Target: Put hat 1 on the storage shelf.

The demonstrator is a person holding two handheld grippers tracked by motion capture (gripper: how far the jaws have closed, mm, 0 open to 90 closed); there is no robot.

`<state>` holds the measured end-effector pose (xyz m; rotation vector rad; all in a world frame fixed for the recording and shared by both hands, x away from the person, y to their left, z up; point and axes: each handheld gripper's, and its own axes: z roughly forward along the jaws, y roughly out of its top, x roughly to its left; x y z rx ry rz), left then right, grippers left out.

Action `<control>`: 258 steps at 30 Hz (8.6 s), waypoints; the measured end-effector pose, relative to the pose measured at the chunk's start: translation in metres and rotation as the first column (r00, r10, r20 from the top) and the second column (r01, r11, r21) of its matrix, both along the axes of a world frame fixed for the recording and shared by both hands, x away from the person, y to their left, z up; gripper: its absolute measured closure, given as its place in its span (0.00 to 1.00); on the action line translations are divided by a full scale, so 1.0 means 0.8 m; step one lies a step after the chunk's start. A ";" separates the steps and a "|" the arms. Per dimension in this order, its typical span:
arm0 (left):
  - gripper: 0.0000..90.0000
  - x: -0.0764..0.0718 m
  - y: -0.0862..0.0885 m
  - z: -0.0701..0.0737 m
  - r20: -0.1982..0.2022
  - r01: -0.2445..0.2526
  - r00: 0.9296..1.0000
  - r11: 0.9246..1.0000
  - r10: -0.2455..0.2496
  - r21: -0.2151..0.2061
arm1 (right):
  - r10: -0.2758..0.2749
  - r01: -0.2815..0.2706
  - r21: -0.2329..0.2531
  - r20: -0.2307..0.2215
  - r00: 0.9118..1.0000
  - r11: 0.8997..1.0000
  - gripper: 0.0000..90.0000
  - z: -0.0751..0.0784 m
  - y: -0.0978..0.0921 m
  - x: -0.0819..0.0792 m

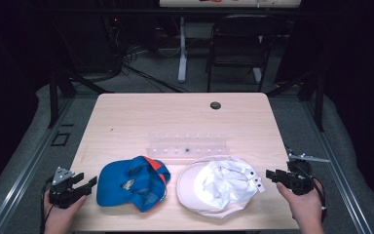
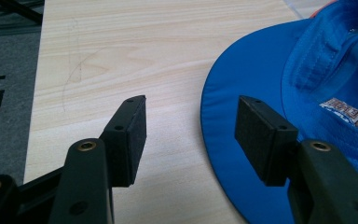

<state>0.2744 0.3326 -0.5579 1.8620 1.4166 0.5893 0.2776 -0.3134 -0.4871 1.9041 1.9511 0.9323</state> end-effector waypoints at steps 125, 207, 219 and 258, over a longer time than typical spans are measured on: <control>0.53 0.001 -0.006 -0.004 -0.018 0.031 0.999 0.999 -0.031 0.027 | 0.353 -0.033 0.705 -0.313 0.882 0.708 0.89 0.060 0.067 0.057; 0.52 0.021 -0.108 0.100 0.110 0.276 0.955 0.961 -0.276 0.009 | 0.424 -0.142 0.854 -0.099 0.900 0.501 0.88 0.182 0.181 0.152; 0.52 0.039 -0.167 0.120 0.141 0.360 0.922 0.933 -0.360 0.025 | 0.416 -0.134 0.846 -0.110 0.903 0.516 0.88 0.182 0.200 0.169; 0.45 0.054 -0.301 0.115 0.126 0.408 0.886 0.880 -0.446 0.243 | 0.377 -0.113 0.855 -0.101 0.921 0.506 0.88 0.195 0.243 0.199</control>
